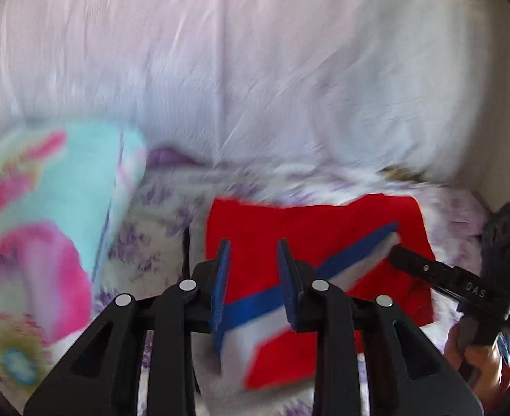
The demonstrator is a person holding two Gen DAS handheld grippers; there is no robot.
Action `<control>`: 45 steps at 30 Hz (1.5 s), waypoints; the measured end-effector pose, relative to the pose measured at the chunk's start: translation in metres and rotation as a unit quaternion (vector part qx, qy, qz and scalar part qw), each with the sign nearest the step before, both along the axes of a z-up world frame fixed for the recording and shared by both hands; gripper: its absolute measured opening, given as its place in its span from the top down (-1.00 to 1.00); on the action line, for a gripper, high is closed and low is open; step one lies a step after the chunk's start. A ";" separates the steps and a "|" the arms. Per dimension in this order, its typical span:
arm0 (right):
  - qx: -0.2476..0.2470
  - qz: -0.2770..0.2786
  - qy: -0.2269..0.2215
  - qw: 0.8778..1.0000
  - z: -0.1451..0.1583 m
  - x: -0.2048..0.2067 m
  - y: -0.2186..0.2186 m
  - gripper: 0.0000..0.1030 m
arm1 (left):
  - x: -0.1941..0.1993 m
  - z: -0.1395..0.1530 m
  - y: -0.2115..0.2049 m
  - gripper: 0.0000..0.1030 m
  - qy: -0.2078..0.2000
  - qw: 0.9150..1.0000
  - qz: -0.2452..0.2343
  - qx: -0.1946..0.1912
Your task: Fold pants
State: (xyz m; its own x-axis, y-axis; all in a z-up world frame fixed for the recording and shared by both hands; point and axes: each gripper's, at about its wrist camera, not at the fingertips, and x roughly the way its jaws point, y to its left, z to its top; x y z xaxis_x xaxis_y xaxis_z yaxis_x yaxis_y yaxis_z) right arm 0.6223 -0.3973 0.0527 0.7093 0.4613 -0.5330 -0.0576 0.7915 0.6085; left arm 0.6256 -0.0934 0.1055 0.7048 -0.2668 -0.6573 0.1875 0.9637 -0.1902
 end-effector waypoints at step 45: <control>-0.215 -0.143 -0.170 0.951 0.074 -0.288 0.075 -0.93 | -0.297 0.000 -0.008 -0.91 -0.165 0.975 0.124 0.083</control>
